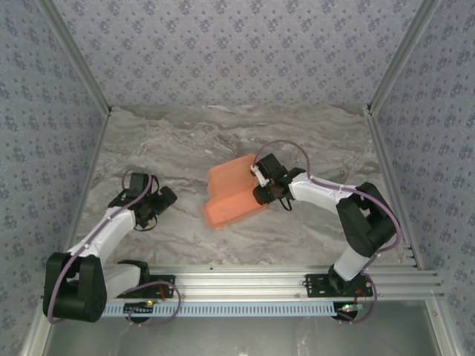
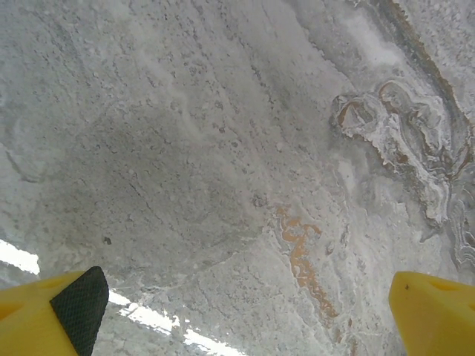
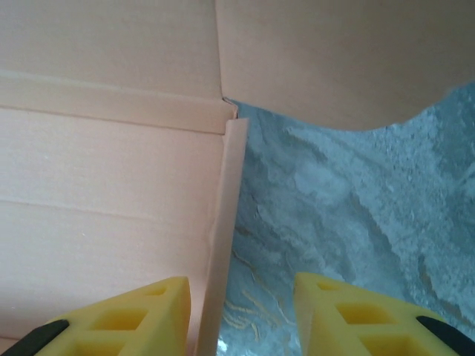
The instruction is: Fold the paper box
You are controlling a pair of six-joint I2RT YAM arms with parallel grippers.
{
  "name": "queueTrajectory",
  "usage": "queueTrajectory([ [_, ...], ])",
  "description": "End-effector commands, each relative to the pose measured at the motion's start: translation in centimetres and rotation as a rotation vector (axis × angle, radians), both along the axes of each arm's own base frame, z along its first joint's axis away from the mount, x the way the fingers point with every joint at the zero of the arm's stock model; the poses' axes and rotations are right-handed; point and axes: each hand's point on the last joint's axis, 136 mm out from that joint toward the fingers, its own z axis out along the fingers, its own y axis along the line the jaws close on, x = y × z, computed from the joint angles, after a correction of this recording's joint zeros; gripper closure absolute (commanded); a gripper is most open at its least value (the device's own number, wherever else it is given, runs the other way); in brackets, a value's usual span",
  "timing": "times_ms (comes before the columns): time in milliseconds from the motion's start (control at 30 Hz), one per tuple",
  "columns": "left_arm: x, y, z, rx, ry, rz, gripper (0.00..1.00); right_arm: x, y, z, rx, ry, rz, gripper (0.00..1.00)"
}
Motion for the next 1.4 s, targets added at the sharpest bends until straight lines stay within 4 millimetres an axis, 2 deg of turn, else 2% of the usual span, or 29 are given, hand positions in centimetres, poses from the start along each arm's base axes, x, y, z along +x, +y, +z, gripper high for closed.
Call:
queueTrajectory([
  [0,-0.7,0.3,-0.2,0.009,0.001,0.017,0.01,1.5,1.7,0.9,0.054,-0.05,0.053,0.59],
  [233,-0.6,0.1,0.1,0.005,-0.022,0.003,0.01,3.1,2.2,-0.3,0.009,-0.139,0.074,0.61],
  [333,-0.6,0.3,0.1,0.013,-0.017,0.004,0.01,2.6,2.1,-0.6,0.054,-0.152,0.122,0.61],
  [433,-0.6,0.3,0.3,0.014,-0.018,0.0,0.01,1.5,2.0,0.6,0.13,-0.152,0.198,0.6],
  [533,-0.6,0.2,0.6,0.014,-0.029,-0.002,0.01,1.3,1.5,2.0,0.168,-0.119,0.238,0.6],
  [700,-0.4,0.1,0.9,0.001,-0.059,-0.007,0.01,2.4,1.0,2.2,0.174,-0.097,0.22,0.61],
  [933,-0.5,0.1,1.1,-0.003,-0.071,-0.005,0.01,4.4,2.2,1.6,0.155,-0.12,0.233,0.6],
  [1067,-0.6,0.1,1.1,-0.013,-0.073,0.013,0.01,4.6,3.0,0.7,0.151,-0.094,0.247,0.53],
  [1267,-0.6,0.0,1.4,-0.015,-0.087,0.004,0.01,5.2,3.0,-1.3,0.144,-0.058,0.239,0.65],
  [1367,-0.6,0.0,1.4,-0.014,-0.091,0.001,0.01,5.4,3.1,-1.8,0.14,-0.054,0.25,0.67],
])
